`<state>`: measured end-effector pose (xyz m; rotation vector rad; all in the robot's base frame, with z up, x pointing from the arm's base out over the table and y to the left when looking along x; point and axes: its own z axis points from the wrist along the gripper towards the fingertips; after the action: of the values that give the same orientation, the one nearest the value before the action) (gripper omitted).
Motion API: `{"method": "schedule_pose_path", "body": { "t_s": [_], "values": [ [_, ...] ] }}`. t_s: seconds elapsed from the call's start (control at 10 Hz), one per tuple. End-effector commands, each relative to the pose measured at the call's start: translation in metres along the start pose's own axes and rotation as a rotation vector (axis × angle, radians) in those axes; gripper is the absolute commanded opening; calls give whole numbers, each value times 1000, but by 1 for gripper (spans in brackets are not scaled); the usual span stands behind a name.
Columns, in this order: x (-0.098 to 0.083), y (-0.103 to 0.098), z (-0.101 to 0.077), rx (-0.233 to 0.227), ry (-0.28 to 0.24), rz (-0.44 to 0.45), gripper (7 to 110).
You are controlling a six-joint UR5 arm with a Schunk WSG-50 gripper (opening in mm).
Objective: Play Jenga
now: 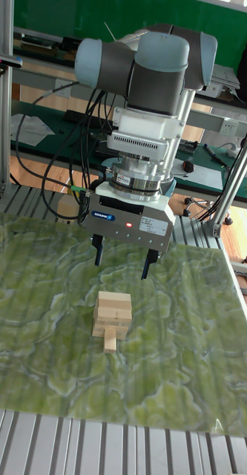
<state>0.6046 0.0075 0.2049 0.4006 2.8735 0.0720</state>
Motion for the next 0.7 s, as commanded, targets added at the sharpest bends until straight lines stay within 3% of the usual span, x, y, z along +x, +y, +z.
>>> {"method": "schedule_pose_path", "body": {
  "t_s": [0.0,0.2,0.4,0.6],
  "values": [
    [-3,7,-2,9,-18,24,7],
    [-3,-12,-3,89,-17,-35,7],
    [2,-1,-3,37,8,-105,7],
    [10,-9,-2,84,34,-134,7]
  ]
}}
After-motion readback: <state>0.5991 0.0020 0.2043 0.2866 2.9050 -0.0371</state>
